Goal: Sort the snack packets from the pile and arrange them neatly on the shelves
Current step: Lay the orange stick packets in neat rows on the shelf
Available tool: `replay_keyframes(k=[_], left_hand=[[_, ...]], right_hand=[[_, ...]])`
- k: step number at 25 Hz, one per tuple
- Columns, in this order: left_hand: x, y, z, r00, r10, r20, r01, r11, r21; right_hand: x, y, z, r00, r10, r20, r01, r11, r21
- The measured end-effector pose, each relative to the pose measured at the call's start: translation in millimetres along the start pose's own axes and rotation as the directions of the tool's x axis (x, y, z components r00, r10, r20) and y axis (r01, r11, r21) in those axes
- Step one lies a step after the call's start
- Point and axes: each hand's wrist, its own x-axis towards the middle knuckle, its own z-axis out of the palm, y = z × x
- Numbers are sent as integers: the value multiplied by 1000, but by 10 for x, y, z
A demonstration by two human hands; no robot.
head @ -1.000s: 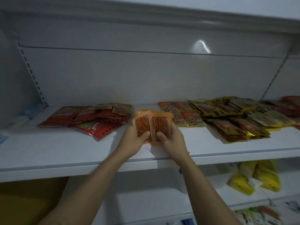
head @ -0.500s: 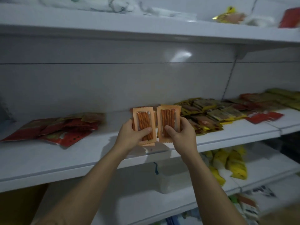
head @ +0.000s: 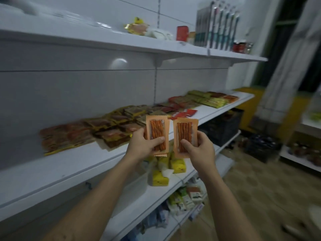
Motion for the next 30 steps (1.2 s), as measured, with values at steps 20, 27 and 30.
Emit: replay_keyframes(k=[20, 27, 30], left_hand=[[1849, -634, 2754, 910, -80, 406, 141, 982, -124], [2761, -788, 3780, 875, -82, 477, 141, 986, -90], [2926, -823, 4261, 845, -79, 530, 130, 990, -60]], right_hand=[[1860, 1143, -1676, 939, 156, -308, -216, 961, -173], [2825, 1696, -2200, 906, 212, -366, -280, 949, -142], [3081, 1930, -2563, 883, 248, -398, -305, 949, -86]])
